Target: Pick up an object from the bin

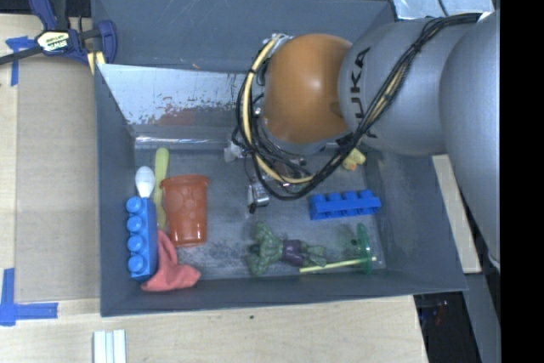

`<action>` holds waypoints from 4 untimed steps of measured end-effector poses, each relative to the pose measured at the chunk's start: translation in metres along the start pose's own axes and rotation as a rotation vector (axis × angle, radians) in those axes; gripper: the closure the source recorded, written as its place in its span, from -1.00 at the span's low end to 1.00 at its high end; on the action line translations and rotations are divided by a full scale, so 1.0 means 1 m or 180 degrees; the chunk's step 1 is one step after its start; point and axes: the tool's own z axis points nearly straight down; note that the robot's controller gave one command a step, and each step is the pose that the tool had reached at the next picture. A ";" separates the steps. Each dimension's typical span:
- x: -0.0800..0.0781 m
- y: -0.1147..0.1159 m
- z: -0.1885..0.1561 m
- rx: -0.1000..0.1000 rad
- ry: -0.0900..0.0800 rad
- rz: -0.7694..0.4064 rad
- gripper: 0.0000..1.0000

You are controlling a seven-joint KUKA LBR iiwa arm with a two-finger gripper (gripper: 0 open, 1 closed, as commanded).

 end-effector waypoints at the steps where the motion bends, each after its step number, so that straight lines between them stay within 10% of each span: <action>1: 0.000 0.012 -0.029 0.0002 0.0004 -0.0010 -1.00; 2: 0.009 -0.032 -0.048 0.0002 -0.0004 0.0587 -1.00; 3: 0.016 -0.050 -0.059 -0.0004 -0.0014 0.0248 -1.00; 4: 0.025 -0.120 -0.055 0.0005 -0.0015 0.0509 -1.00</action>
Offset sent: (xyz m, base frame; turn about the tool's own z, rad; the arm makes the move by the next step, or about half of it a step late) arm -0.0053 -0.0943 0.0702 -0.0666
